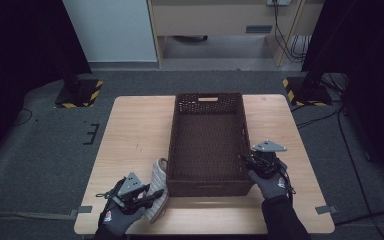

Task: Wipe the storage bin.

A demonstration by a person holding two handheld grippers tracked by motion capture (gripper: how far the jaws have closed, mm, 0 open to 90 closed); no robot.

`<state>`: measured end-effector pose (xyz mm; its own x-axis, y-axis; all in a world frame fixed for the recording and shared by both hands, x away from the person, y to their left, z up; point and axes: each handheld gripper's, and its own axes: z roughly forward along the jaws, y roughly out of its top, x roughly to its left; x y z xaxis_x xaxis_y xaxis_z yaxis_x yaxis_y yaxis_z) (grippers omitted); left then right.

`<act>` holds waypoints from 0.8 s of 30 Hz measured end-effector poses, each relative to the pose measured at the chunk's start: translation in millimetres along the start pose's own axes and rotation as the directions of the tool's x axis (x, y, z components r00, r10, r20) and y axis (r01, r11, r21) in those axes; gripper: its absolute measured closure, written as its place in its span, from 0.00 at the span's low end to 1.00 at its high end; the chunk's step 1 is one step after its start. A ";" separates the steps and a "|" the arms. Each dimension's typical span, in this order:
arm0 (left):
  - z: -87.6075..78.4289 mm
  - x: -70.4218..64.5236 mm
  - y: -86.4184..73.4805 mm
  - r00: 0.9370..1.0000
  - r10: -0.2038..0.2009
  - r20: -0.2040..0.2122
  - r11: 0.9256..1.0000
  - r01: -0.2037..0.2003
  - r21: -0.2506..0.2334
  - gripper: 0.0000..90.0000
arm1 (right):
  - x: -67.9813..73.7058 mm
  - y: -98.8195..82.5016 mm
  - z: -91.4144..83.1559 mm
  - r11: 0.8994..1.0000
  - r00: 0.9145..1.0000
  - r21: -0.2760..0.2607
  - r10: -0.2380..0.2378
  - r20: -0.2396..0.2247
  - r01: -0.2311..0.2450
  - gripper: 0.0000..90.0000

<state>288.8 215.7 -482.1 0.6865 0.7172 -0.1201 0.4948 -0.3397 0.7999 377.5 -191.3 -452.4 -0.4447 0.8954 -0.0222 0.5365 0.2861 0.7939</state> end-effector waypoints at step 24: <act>-45.2 93.2 11.8 0.931 -0.234 -0.279 0.971 0.210 -0.114 0.68 | -0.9 1.1 0.0 1.000 1.000 0.011 -0.014 -0.012 0.015 0.74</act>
<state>334.5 306.1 -457.4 0.3753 0.9170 -0.1349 0.5640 -0.1104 0.8184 378.5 -191.8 -451.6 -0.4610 0.8870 -0.0263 0.5378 0.3029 0.7867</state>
